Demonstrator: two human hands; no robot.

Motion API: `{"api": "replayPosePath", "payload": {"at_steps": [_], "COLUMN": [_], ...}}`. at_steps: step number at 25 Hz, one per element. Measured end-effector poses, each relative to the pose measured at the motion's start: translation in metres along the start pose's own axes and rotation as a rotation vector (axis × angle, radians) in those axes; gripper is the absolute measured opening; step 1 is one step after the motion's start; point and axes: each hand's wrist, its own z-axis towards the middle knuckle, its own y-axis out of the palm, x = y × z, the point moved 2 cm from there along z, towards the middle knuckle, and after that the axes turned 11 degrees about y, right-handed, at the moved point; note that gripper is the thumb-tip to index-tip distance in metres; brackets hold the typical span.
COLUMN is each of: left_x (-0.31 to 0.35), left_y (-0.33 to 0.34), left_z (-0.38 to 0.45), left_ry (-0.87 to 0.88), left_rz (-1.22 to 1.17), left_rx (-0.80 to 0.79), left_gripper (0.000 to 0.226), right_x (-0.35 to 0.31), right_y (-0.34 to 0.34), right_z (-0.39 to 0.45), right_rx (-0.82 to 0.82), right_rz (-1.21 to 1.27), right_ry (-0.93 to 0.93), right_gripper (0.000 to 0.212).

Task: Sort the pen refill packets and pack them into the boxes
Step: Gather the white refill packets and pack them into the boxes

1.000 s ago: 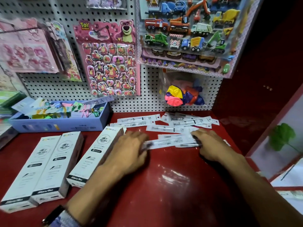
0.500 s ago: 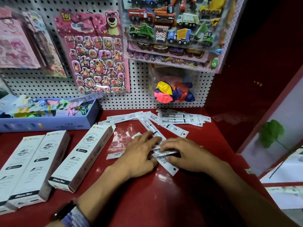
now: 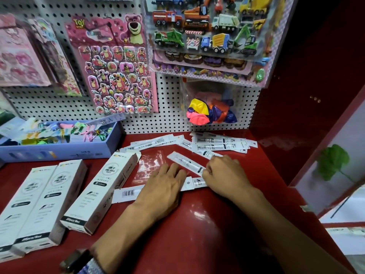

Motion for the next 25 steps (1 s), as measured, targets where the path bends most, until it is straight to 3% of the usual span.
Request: {"api": "replayPosePath", "payload": {"at_steps": [4, 6, 8, 12, 14, 17, 19, 21, 23, 25], "left_x": [0.002, 0.003, 0.007, -0.005, -0.008, -0.006, -0.01, -0.017, -0.02, -0.02], "left_y": [-0.004, -0.008, -0.011, -0.009, -0.008, -0.014, -0.024, -0.039, -0.058, -0.071], "left_z": [0.002, 0.003, 0.003, 0.002, 0.003, 0.003, 0.001, 0.0, -0.003, -0.007], "left_ry": [0.025, 0.029, 0.028, 0.016, 0.071, -0.015, -0.124, -0.269, -0.358, -0.336], "left_rz": [0.041, 0.058, 0.065, -0.176, -0.155, -0.034, -0.199, -0.539, -0.938, -1.139], "left_rx": [-0.001, 0.014, 0.041, 0.043, 0.026, 0.114, 0.252, 0.435, 0.654, 0.794], "left_gripper": [0.03, 0.039, 0.048, 0.022, 0.023, 0.022, 0.024, 0.02, 0.029, 0.045], "right_x": [0.006, 0.005, 0.006, 0.015, 0.016, 0.015, 0.02, 0.028, 0.03, 0.024], "right_y": [-0.001, -0.001, -0.005, -0.012, -0.016, -0.032, -0.046, -0.055, -0.056, -0.052], "right_z": [0.005, 0.007, 0.006, 0.004, 0.003, 0.002, 0.004, 0.003, -0.004, -0.014], "right_rx": [-0.063, -0.156, -0.29, -0.529, -0.639, -0.563, -0.428, -0.344, -0.297, -0.292], "right_rz": [0.045, 0.132, 0.29, 0.611, 0.744, 1.03, 1.371, 1.566, 1.506, 1.429], "right_ry": [0.11, 0.046, -0.038, -0.068, -0.023, 0.088, 0.177, 0.265, 0.312, 0.305], "right_gripper": [0.026, 0.012, 0.016, 0.026, 0.023, 0.013, 0.027, 0.037, 0.038, 0.036]}}
